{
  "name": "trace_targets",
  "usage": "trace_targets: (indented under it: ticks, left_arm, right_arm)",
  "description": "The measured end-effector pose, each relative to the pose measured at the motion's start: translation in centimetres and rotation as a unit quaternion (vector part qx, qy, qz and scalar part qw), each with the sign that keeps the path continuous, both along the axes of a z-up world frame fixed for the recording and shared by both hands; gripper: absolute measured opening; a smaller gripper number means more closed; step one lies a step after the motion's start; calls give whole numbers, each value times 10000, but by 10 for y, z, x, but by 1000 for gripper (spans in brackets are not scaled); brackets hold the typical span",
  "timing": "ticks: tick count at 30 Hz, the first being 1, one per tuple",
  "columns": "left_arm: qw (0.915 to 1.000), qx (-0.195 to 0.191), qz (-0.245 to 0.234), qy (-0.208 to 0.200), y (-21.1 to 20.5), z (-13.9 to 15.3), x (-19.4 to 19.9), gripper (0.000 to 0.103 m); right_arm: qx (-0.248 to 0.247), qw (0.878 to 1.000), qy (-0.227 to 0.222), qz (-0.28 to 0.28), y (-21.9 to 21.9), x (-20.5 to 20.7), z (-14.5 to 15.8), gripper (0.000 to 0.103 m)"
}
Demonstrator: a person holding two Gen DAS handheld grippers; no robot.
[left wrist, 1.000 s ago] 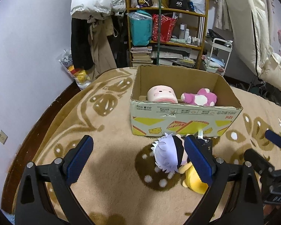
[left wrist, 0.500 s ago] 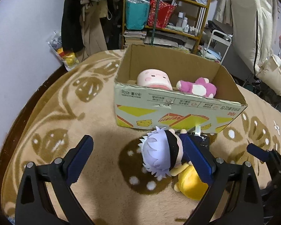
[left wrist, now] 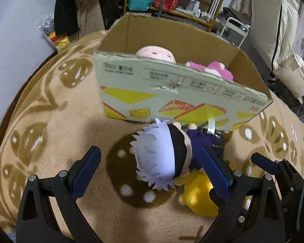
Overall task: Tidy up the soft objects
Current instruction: 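Grasp white-haired doll with left gripper while right grasps yellow plush keychain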
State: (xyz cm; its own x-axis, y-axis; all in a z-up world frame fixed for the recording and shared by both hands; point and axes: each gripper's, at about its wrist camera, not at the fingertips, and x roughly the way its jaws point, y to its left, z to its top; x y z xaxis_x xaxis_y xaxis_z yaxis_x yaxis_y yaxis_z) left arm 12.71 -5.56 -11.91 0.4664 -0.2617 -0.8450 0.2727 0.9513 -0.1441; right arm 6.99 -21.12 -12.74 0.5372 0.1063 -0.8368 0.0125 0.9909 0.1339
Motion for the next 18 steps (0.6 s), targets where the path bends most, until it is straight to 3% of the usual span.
trace_targets:
  ticks: [8,12,15,18]
  left_arm:
    - [9999,-12,40,97,-4,-11,5,96]
    - [9996,3,5,283,-6,-19,9,94]
    - [9995,33,-24,306,-8,-22,10,90]
    - [9995,14,-86,304,-10,-22,8,81]
  right_arm:
    - [101,9999,84,96,2,4,-6,102]
    - [207,9994,191,187,4,6,-11,88]
    - [410,9986,201,248,4,5,-13,85]
    - [419,9984,230,312,7,4,-14,77]
